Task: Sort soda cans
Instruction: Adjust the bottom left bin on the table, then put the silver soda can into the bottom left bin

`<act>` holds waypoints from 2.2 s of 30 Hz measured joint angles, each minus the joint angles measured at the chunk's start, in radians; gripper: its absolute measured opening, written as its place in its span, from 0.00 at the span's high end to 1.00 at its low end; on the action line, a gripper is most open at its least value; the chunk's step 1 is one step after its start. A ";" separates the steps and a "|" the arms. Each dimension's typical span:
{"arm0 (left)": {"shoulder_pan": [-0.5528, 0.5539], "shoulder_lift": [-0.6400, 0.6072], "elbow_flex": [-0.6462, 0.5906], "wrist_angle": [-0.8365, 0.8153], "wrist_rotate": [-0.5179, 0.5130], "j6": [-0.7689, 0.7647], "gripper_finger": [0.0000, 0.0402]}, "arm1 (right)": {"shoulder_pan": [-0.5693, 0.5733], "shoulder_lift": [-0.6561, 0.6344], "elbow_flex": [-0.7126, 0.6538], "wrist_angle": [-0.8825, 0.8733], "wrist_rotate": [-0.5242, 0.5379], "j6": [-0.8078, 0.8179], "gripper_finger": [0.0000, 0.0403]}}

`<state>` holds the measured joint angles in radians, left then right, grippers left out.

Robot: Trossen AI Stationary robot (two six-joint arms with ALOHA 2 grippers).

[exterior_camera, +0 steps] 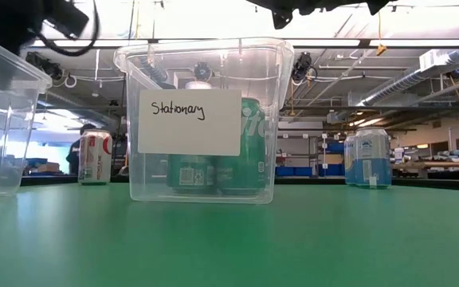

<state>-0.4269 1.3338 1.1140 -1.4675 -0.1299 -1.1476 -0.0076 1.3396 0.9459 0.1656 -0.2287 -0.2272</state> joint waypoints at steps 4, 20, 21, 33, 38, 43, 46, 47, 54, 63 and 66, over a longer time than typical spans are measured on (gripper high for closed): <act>0.033 0.000 -0.009 0.132 -0.041 0.080 1.00 | 0.000 0.000 0.000 0.000 0.000 0.000 1.00; 0.211 0.000 -0.009 0.370 -0.130 0.325 1.00 | 0.000 0.000 0.000 -0.002 0.000 -0.001 1.00; 0.223 0.000 -0.009 0.383 -0.128 0.338 1.00 | 0.000 0.000 0.000 -0.003 0.000 -0.001 1.00; 0.324 0.000 0.072 0.352 -0.098 0.440 1.00 | 0.000 0.000 0.000 -0.003 0.000 -0.001 1.00; 0.388 0.000 0.189 0.196 -0.106 0.441 1.00 | 0.000 0.000 0.000 -0.004 0.000 -0.001 1.00; 0.551 -0.002 0.261 0.077 -0.138 0.526 1.00 | 0.000 0.000 0.000 -0.004 0.000 -0.001 0.99; 0.688 -0.002 0.262 0.073 -0.104 0.621 1.00 | 0.000 0.000 0.000 -0.004 0.000 -0.001 0.99; 0.734 -0.002 0.262 0.075 -0.095 0.653 1.00 | 0.000 0.000 0.000 -0.004 0.000 -0.001 1.00; 1.015 -0.002 0.262 0.130 -0.084 0.834 1.00 | 0.000 0.000 0.000 -0.004 0.000 -0.001 0.99; 1.185 0.082 0.262 0.137 -0.078 0.936 0.83 | 0.000 0.000 0.000 -0.015 0.000 -0.001 0.99; 1.193 0.124 0.262 0.137 -0.078 0.960 0.70 | 0.000 0.000 0.000 -0.037 0.000 -0.001 0.99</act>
<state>0.7663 1.4583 1.3762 -1.3307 -0.2082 -0.1878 -0.0078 1.3396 0.9459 0.1285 -0.2287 -0.2278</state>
